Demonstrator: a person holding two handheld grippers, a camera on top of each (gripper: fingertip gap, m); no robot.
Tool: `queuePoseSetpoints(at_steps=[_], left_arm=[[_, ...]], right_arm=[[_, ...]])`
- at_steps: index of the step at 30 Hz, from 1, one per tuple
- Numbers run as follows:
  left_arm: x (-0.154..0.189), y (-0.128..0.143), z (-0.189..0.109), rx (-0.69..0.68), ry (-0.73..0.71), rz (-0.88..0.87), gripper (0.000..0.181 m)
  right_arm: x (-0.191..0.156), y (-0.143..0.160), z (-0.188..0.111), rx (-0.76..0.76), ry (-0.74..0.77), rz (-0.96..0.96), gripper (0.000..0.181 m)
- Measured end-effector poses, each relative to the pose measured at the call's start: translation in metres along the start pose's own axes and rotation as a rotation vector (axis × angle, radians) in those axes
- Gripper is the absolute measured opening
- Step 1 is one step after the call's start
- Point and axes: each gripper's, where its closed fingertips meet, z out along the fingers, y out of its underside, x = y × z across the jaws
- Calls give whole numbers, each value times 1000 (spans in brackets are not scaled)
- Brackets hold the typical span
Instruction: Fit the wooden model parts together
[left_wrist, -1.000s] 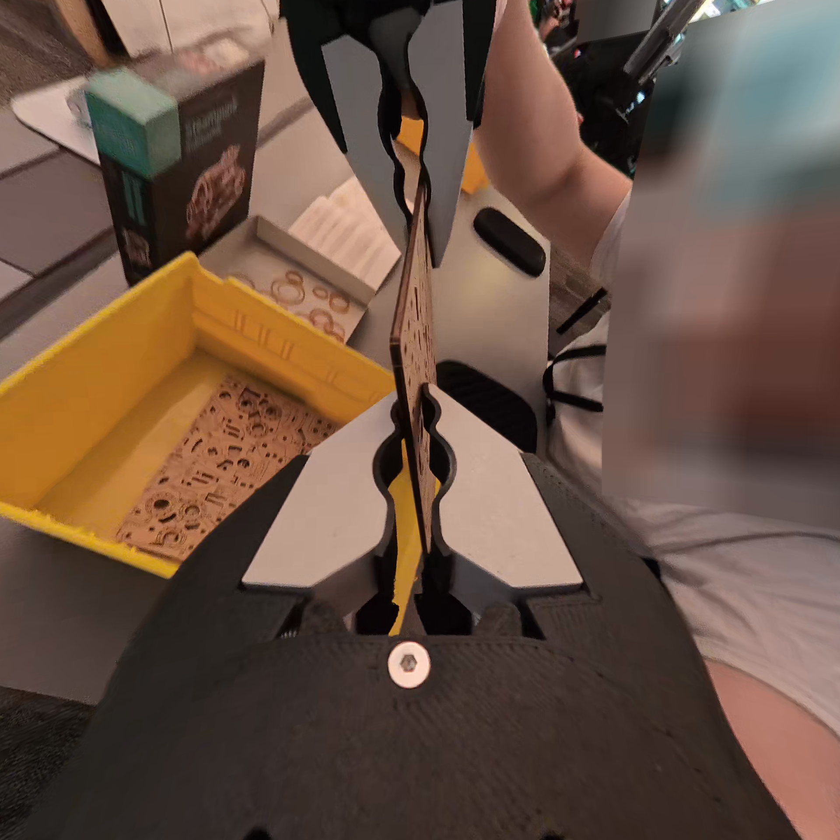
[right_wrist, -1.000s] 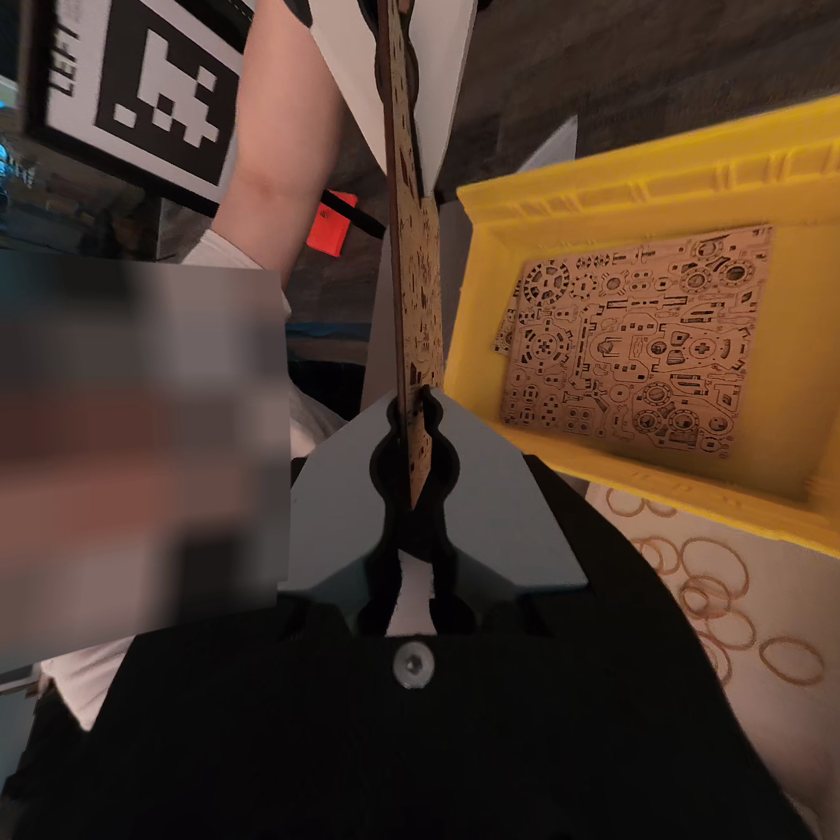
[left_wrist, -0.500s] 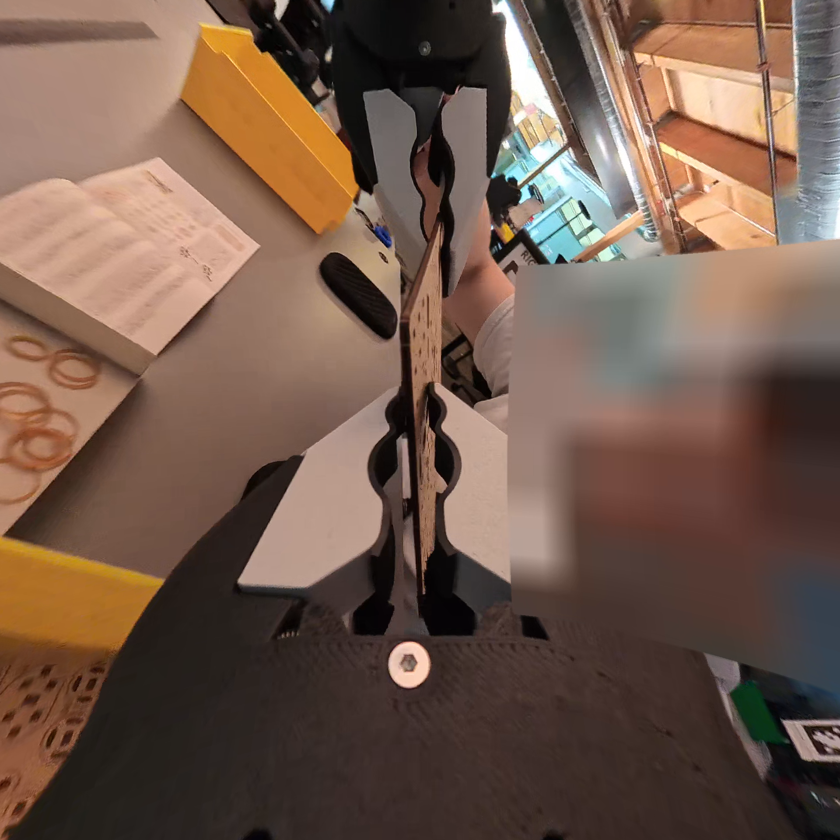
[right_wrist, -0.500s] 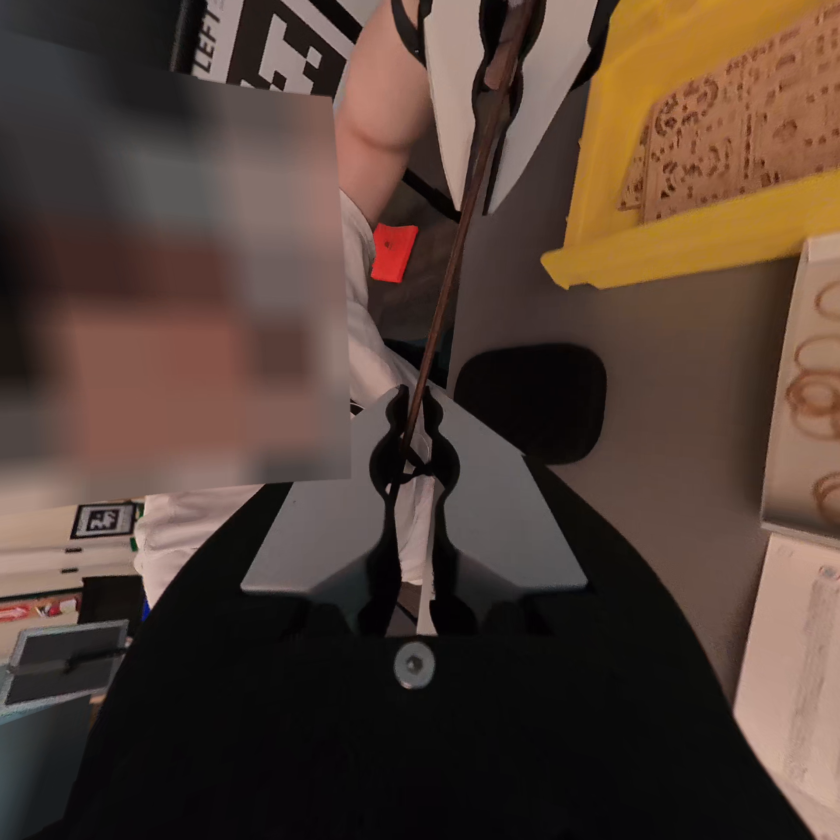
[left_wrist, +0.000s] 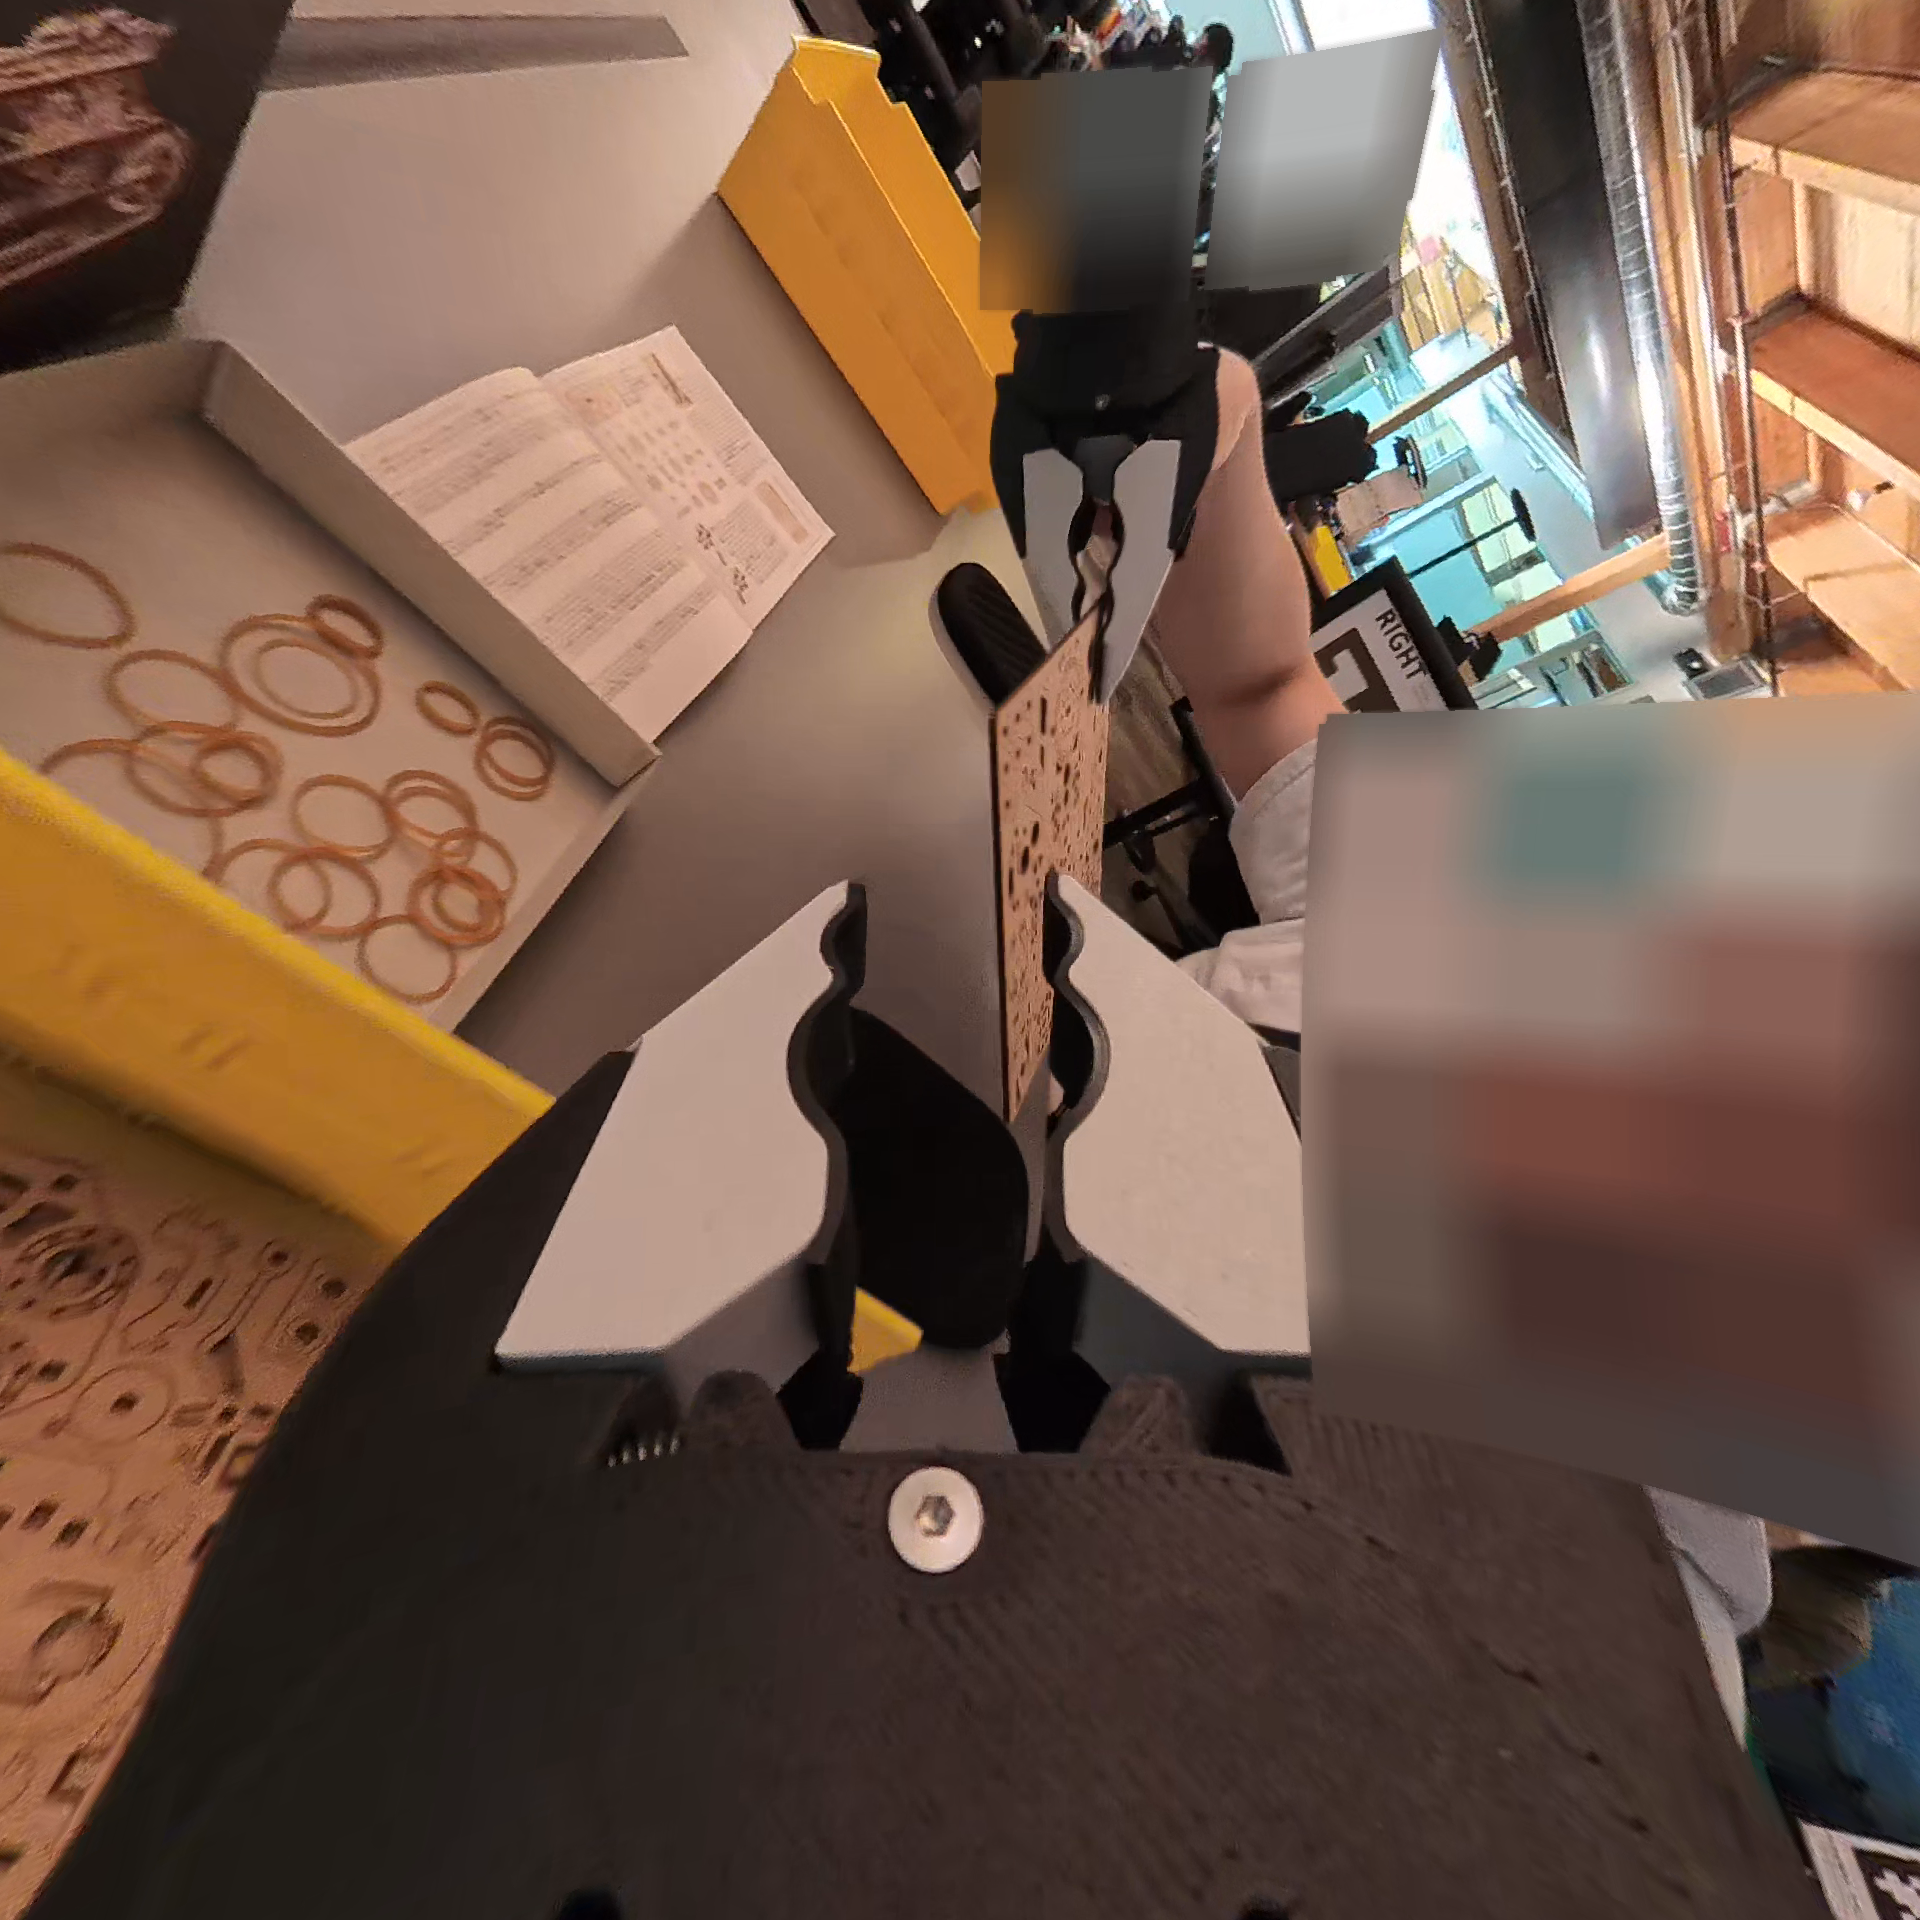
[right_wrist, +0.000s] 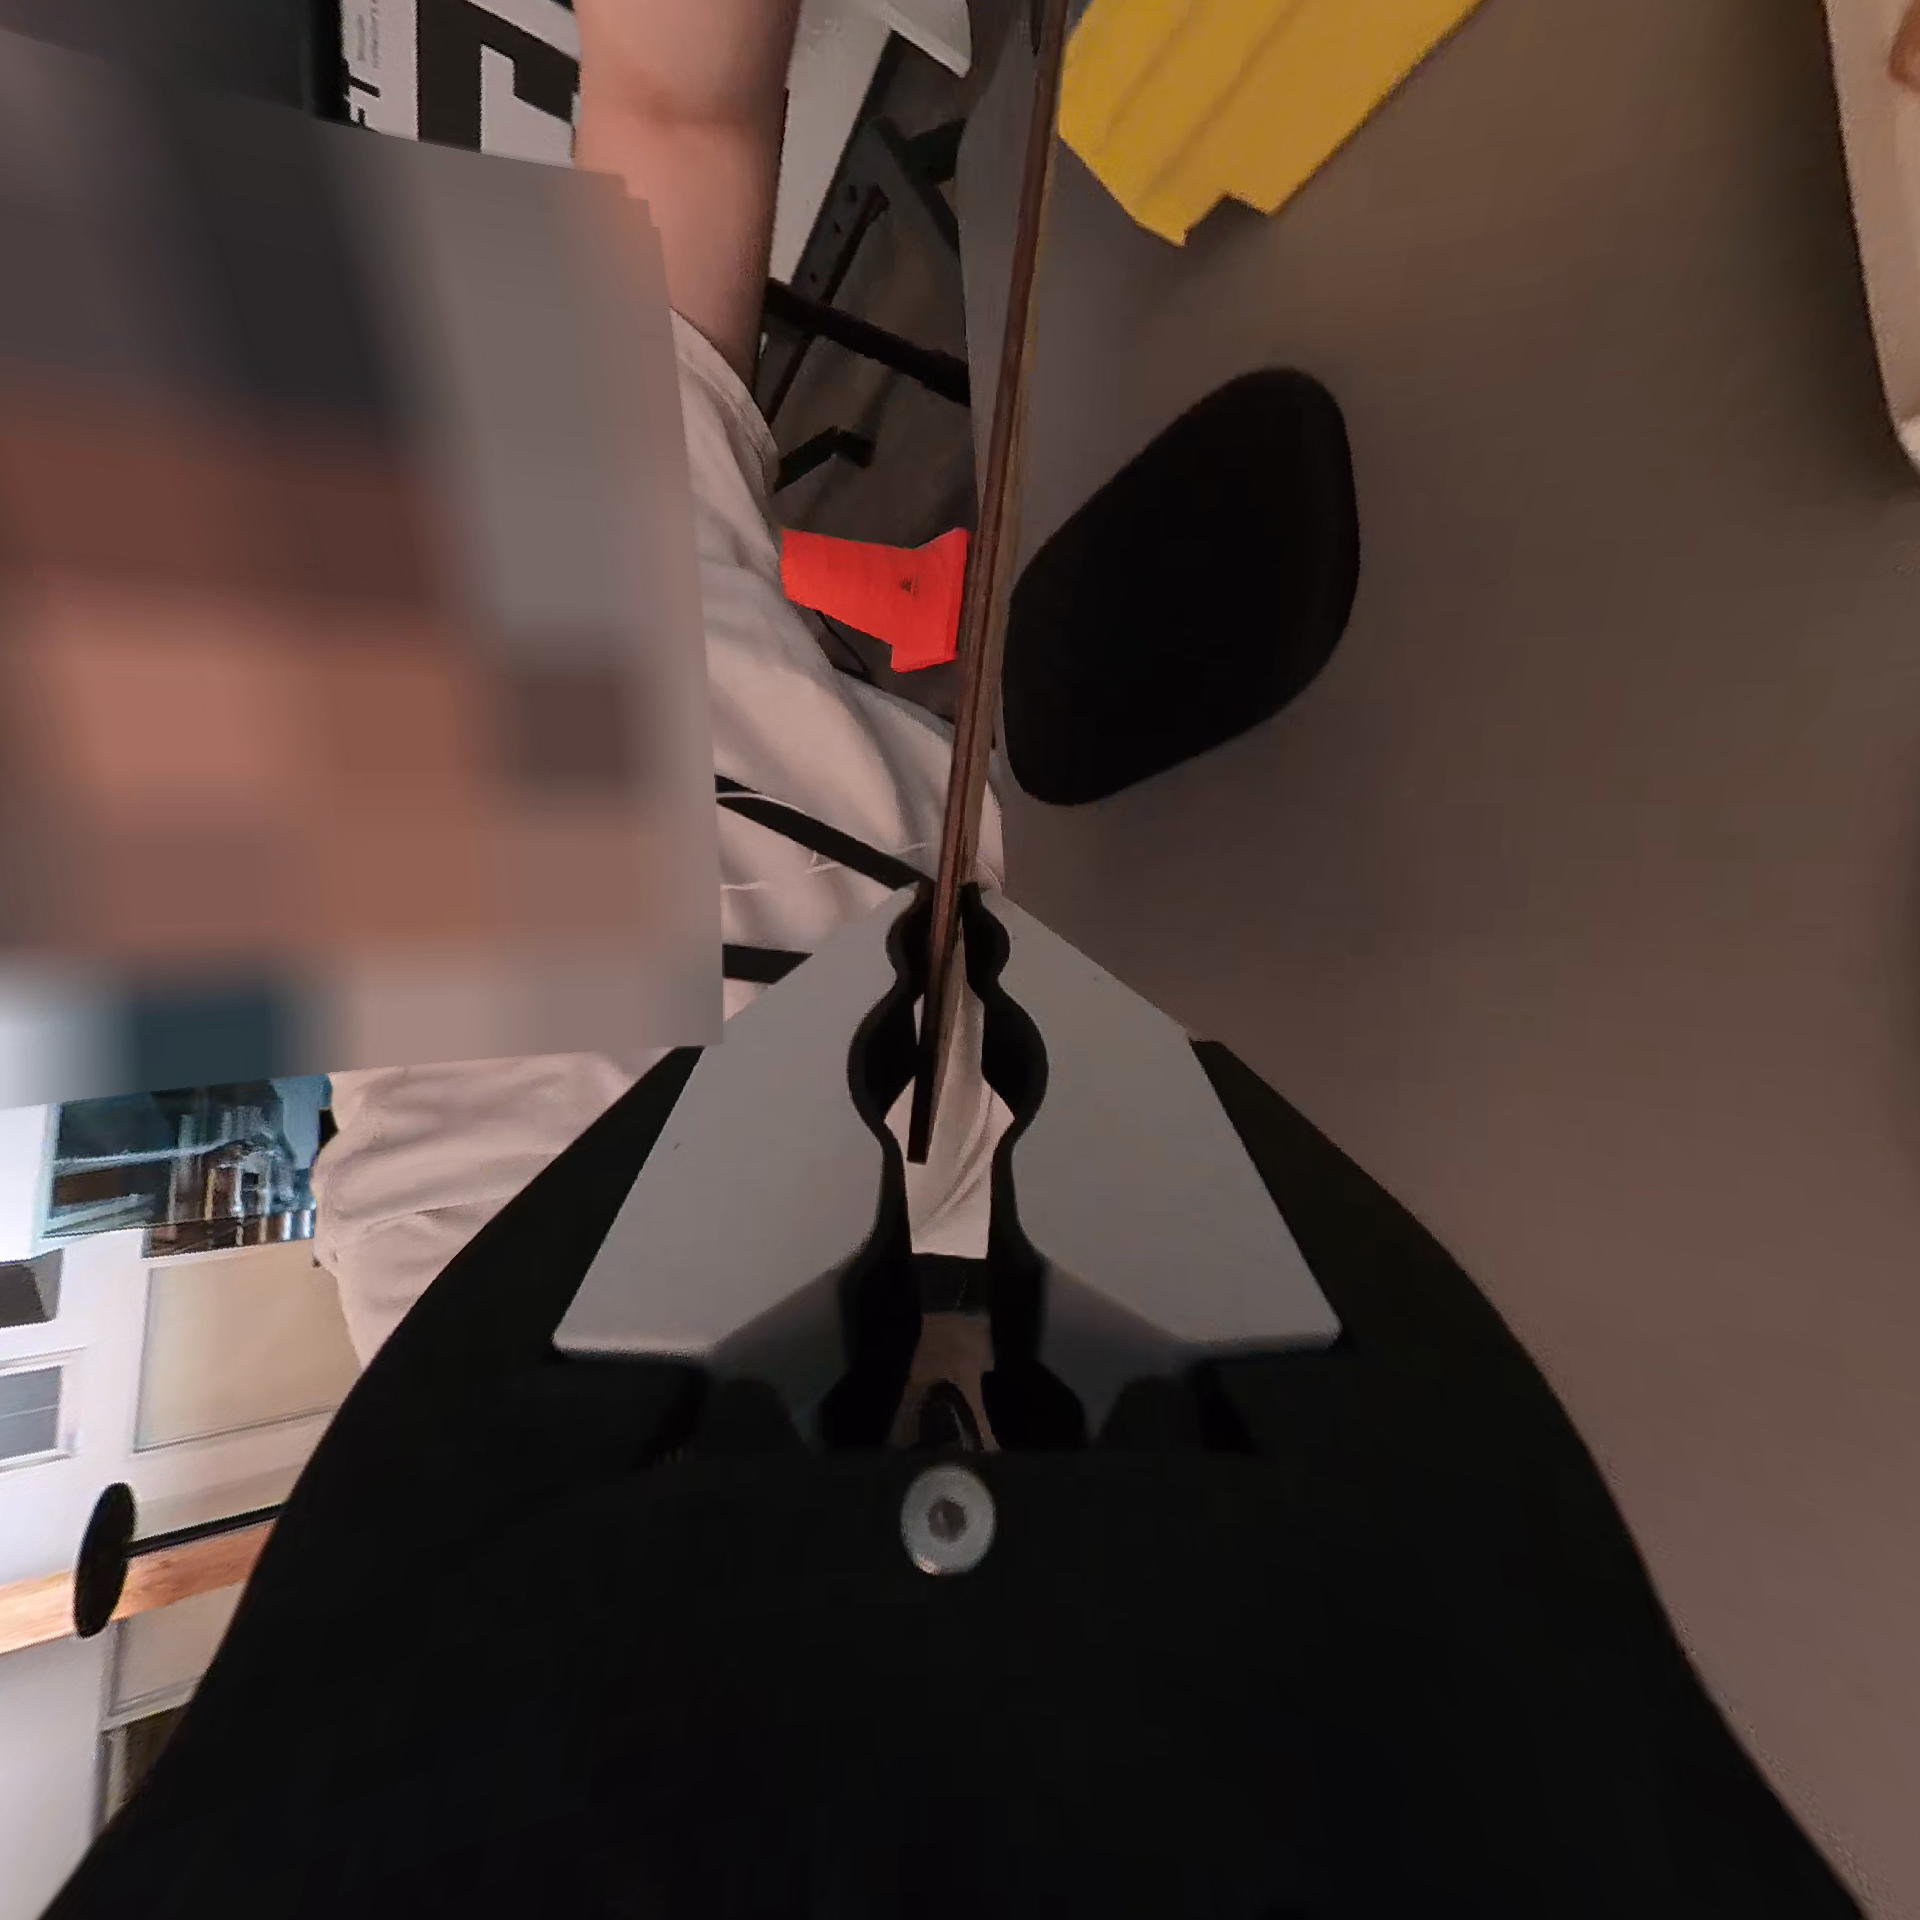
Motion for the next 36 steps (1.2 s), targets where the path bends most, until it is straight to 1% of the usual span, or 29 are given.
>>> queuePoseSetpoints(at_steps=[1,3,7,10,13,17,22,28,34,36], left_arm=[[-2,1,-6,-2,-12,4,32],[-12,6,-20,-20,-65,13,32],[-43,21,-46,-75,-193,3,34],[-55,23,-61,-62,-215,-7,34],[-60,22,-70,-39,-208,-10,34],[-61,25,-73,-36,-201,2,34],[-58,33,-67,-72,-189,26,33],[-54,37,-63,-89,-191,52,33],[-51,36,-67,-69,-195,49,33],[-47,36,-67,-67,-189,54,33]], right_arm=[[5,7,0,1,-5,13,4],[14,24,-1,-10,-18,31,4],[33,55,-1,-37,-54,80,5],[47,68,1,-41,-93,119,5],[53,75,4,-38,-166,128,5],[64,82,11,-52,-192,120,5],[71,93,18,-95,-185,85,5],[82,104,21,-127,-185,89,3],[94,101,20,-90,-173,114,6],[97,99,20,-73,-160,120,11]])
